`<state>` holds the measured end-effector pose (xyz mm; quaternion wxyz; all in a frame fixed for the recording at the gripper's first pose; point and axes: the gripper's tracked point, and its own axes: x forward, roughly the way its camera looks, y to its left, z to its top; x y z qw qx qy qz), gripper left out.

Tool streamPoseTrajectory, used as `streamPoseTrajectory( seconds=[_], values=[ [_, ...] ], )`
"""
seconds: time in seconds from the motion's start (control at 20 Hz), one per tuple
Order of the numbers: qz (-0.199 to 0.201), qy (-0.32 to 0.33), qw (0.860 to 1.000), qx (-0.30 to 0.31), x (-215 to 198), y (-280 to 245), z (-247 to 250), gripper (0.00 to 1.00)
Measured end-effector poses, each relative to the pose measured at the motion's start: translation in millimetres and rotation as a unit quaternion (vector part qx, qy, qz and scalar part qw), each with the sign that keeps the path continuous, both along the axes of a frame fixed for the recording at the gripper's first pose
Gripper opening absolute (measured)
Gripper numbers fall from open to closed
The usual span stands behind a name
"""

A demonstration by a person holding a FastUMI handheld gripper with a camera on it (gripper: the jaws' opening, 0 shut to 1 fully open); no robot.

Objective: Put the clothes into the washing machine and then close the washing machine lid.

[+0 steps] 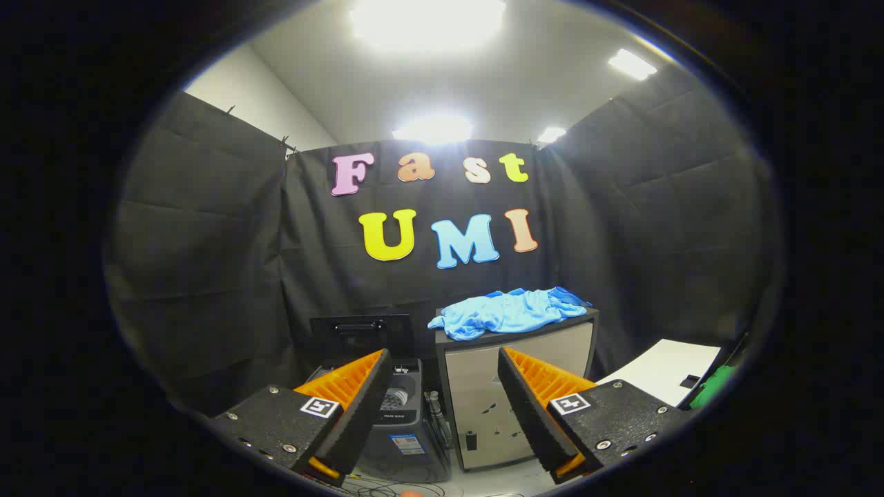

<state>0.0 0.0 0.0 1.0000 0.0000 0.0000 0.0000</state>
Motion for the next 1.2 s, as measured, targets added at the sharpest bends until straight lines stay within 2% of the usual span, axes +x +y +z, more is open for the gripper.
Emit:
streamPoseTrajectory(
  seconds=[1.2],
  values=[
    [0.001,0.008,1.000,0.009,18,-4,-5,0.95]
  ],
)
